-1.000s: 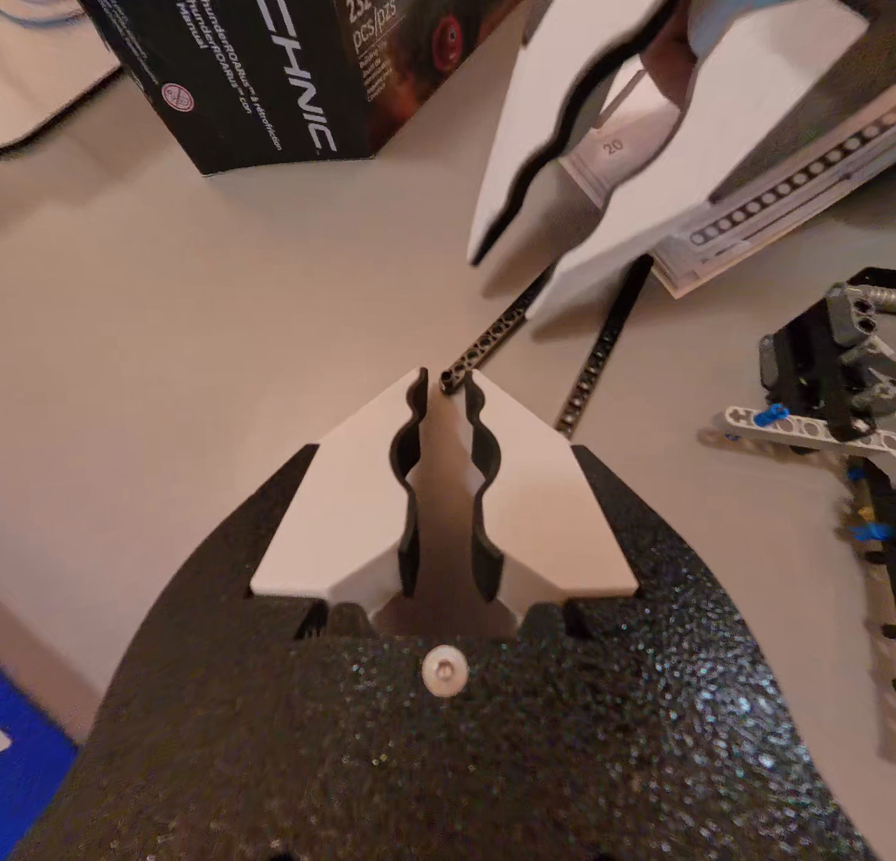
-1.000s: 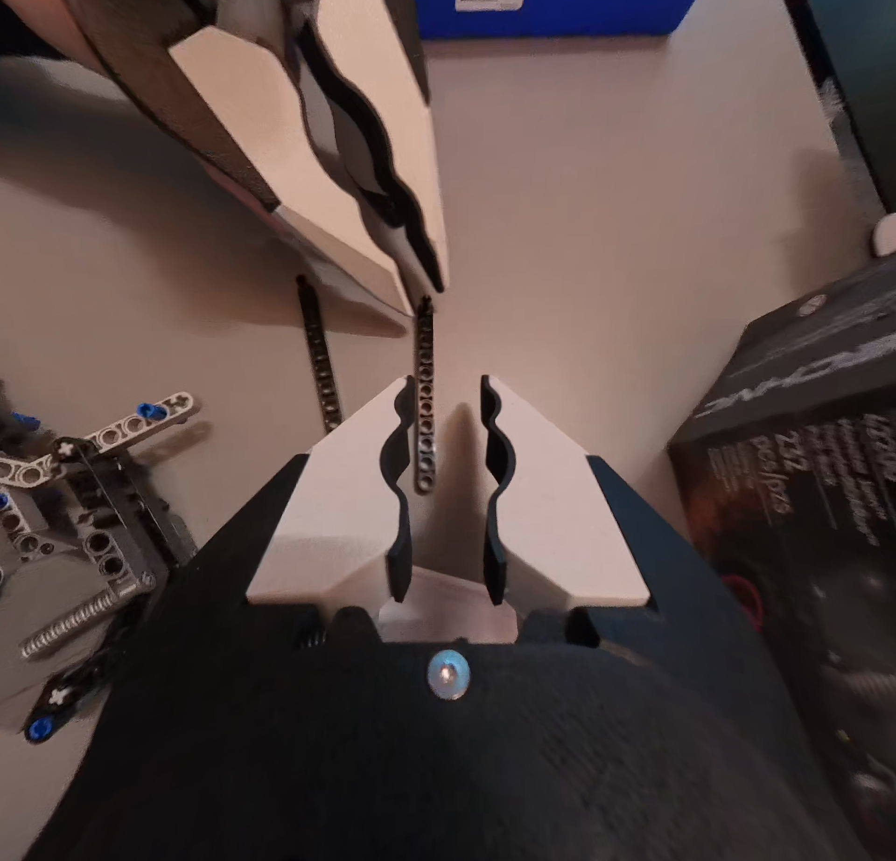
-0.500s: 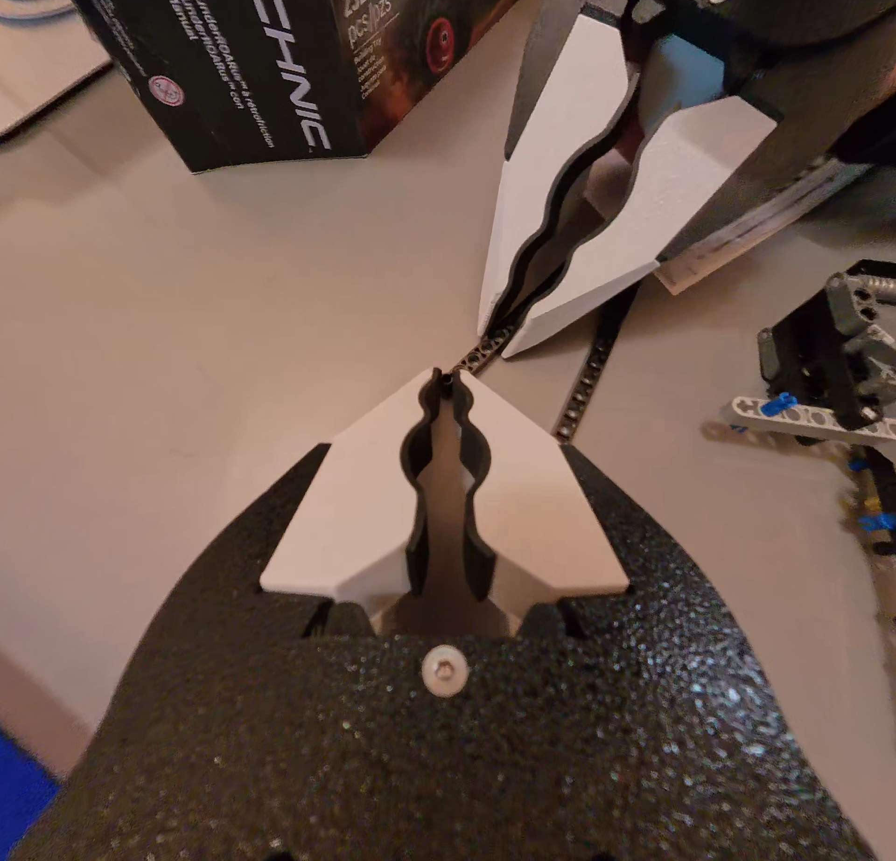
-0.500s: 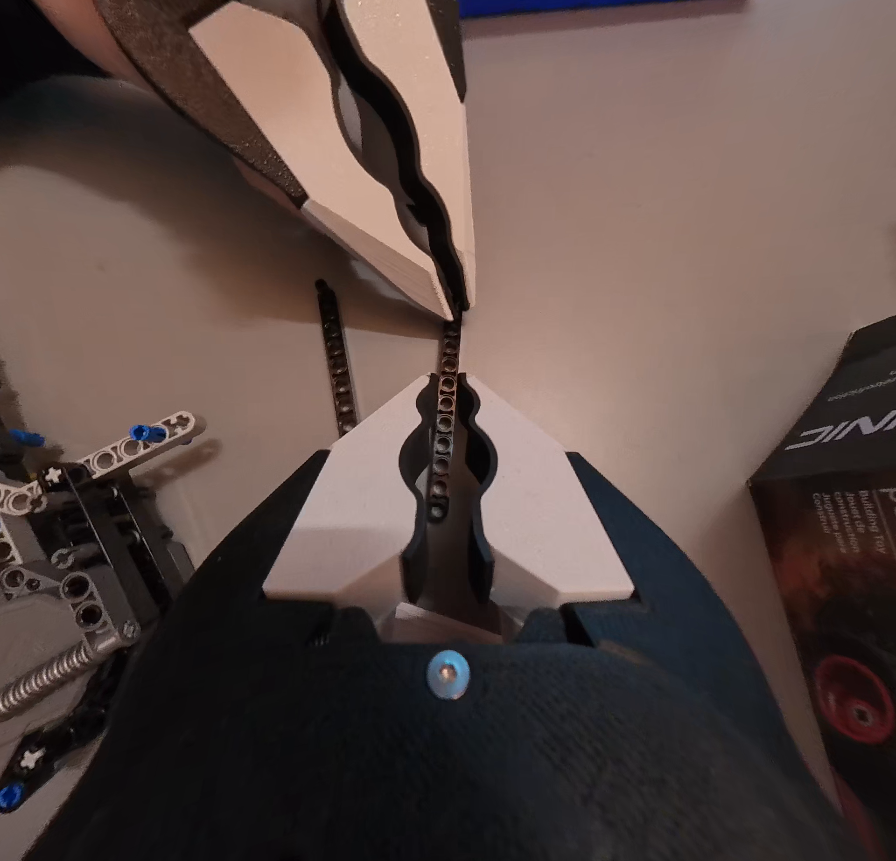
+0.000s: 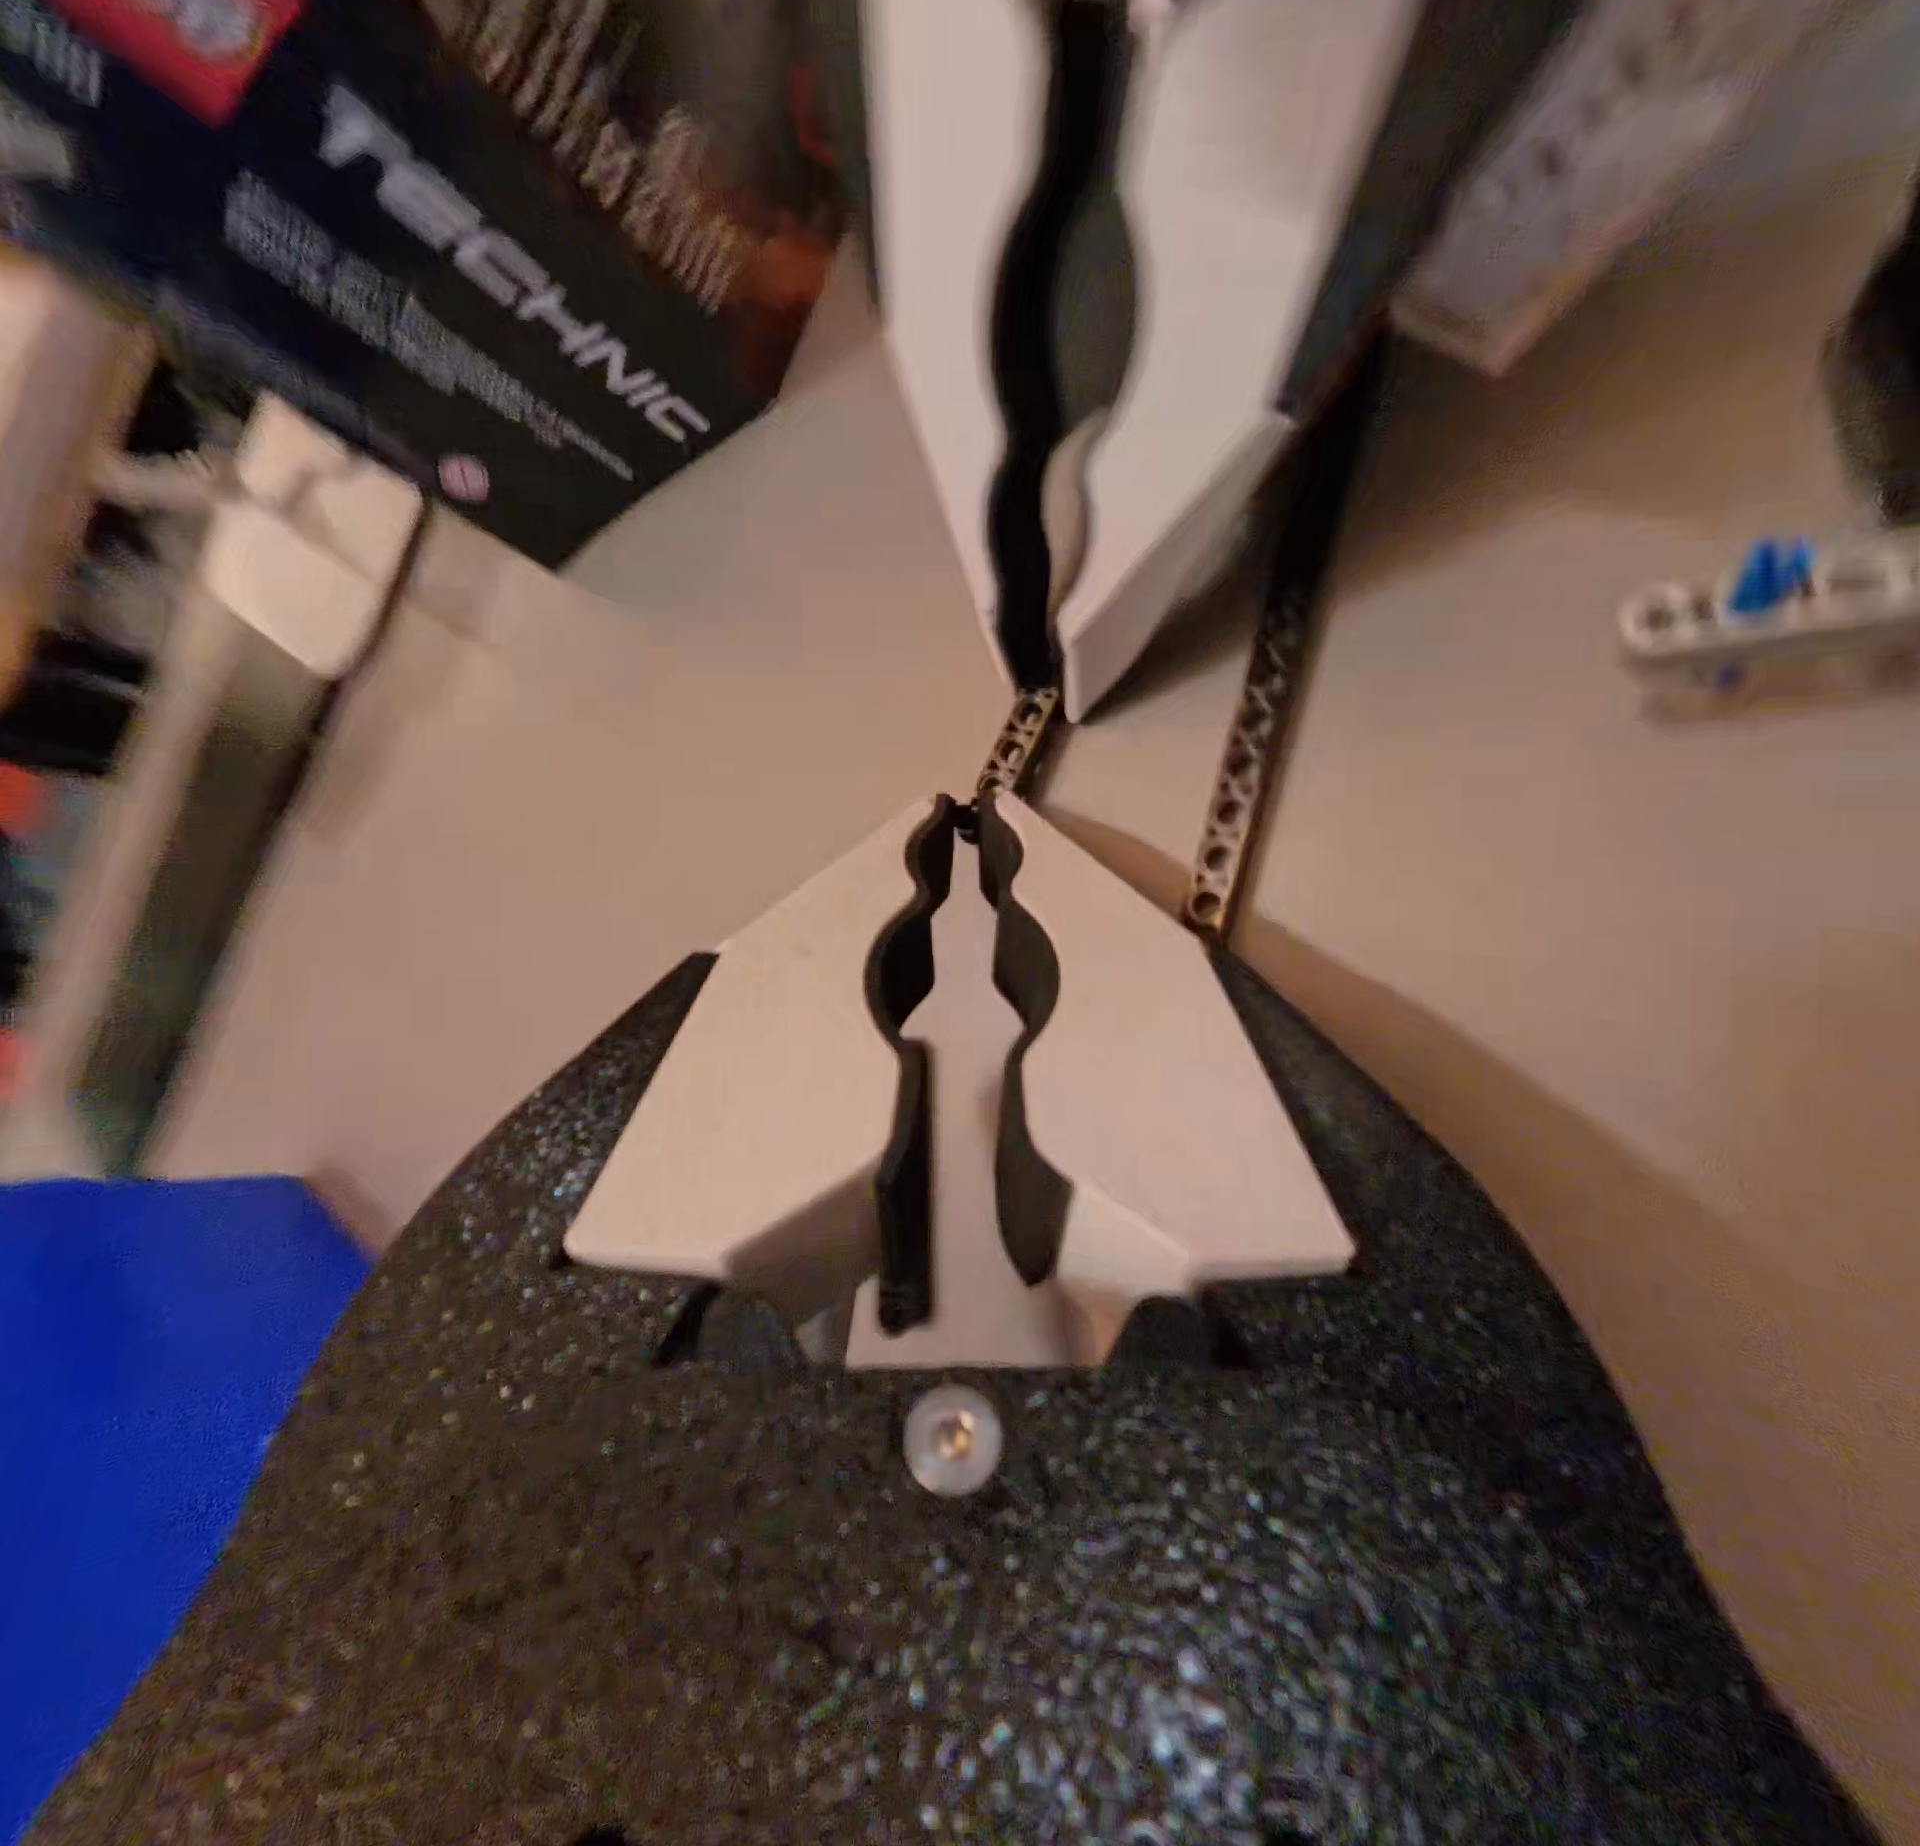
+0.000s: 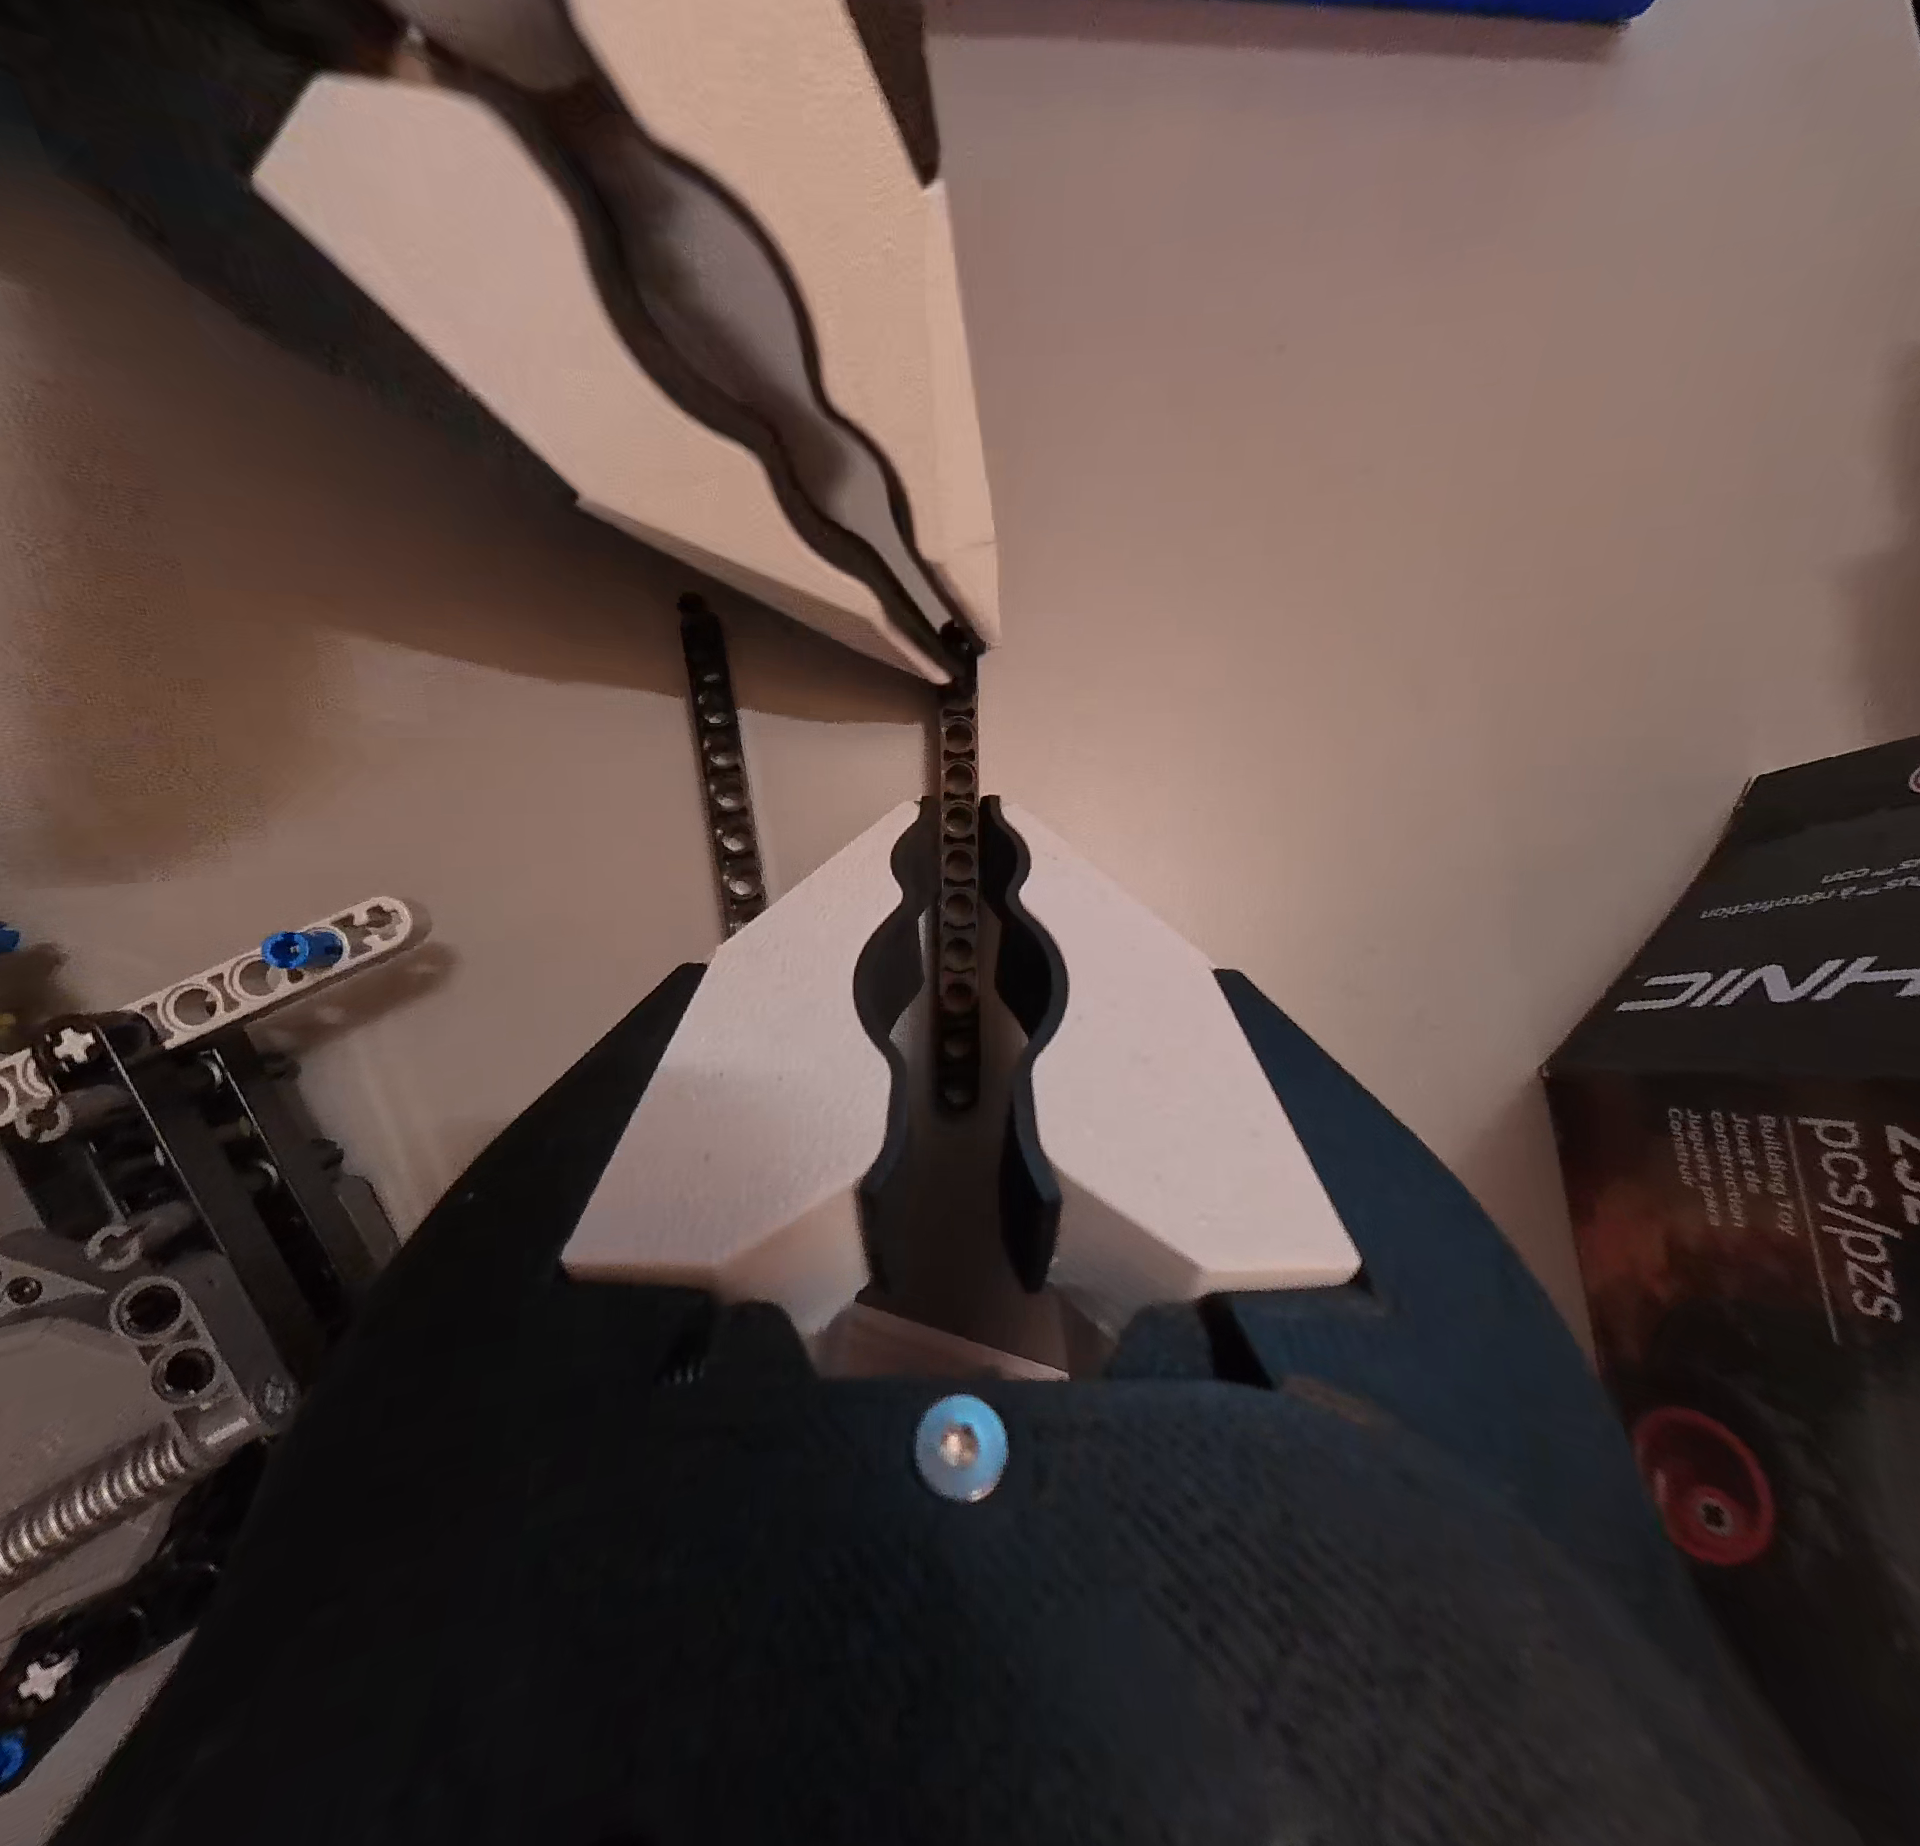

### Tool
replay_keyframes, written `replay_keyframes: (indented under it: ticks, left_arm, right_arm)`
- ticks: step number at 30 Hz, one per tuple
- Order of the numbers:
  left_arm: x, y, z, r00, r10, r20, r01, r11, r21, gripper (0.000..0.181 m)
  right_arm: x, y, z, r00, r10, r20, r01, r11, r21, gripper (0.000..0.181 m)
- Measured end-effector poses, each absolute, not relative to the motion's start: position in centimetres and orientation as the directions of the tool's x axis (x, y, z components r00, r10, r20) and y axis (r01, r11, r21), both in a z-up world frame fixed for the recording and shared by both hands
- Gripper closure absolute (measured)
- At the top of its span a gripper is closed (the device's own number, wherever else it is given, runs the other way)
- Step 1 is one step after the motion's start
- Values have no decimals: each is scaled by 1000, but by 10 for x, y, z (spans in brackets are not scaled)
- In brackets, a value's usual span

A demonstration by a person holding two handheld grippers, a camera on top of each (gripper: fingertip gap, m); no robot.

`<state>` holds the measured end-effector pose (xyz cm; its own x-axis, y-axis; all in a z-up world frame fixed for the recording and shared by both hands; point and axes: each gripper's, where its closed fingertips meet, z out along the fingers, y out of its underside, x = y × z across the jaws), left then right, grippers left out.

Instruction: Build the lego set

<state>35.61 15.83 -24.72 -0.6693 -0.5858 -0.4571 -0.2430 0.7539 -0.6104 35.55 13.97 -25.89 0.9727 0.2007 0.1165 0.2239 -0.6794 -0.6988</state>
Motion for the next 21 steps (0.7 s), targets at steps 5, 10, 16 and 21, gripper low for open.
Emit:
replay_keyframes:
  ticks: [5, 10, 16, 21]
  left_arm:
    - [353, 160, -246, -634, -747, -200, -441, 562, -700, 180]
    - [350, 164, -245, -674, -565, -476, -251, 781, -572, 180]
    - [350, 161, -234, -581, -814, -10, -505, 370, -780, 181]
    - [355, 187, -161, -539, -826, -164, -366, 405, -838, 179]
  right_arm:
    - [354, 142, -259, 968, 209, 140, 247, -681, -689, 175]
    - [351, 145, -259, 960, 222, 170, 278, -686, -672, 175]
    - [350, 147, -259, 959, 221, 180, 284, -700, -655, 175]
    - [349, 148, -259, 962, 216, 169, 273, -693, -667, 175]
